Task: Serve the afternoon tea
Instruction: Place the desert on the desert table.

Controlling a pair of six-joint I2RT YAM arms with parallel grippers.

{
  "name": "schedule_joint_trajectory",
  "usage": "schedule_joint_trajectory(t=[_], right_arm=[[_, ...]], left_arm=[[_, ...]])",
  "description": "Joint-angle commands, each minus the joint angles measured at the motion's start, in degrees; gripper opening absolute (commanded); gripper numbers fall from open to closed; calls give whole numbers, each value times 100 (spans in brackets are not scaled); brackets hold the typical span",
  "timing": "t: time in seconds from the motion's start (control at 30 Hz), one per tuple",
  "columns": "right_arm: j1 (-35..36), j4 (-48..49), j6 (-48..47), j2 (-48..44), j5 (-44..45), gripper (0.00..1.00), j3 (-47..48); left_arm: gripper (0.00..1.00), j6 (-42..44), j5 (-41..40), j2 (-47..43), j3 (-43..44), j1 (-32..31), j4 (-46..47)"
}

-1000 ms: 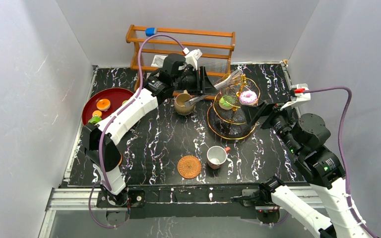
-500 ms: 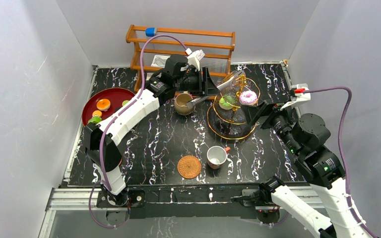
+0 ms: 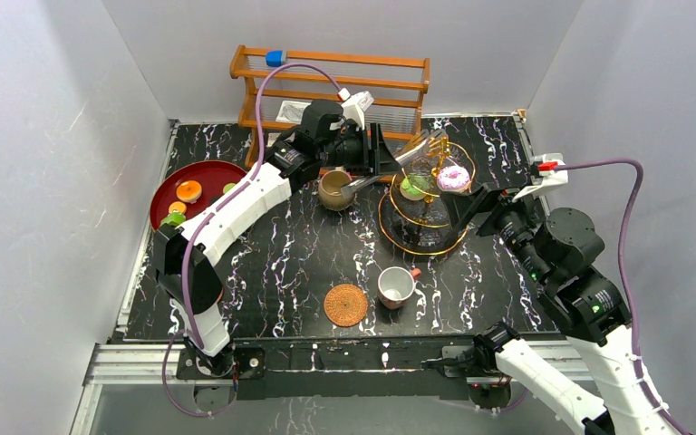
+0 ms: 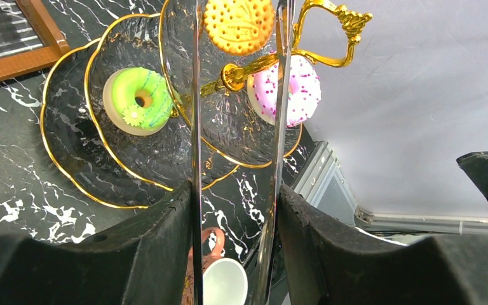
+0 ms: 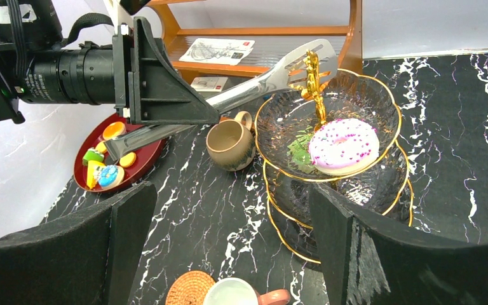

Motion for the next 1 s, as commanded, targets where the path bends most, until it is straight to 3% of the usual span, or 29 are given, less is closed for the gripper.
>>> schedule_joint_trajectory(t=[0.0, 0.53, 0.97], right_arm=[[26, 313, -52, -66, 64, 99, 169], [24, 296, -52, -83, 90, 99, 169], [20, 253, -54, -92, 87, 99, 191]], left_arm=[[47, 112, -51, -119, 277, -19, 54], [47, 339, -339, -267, 381, -23, -158], [44, 852, -1835, -881, 61, -11, -744]])
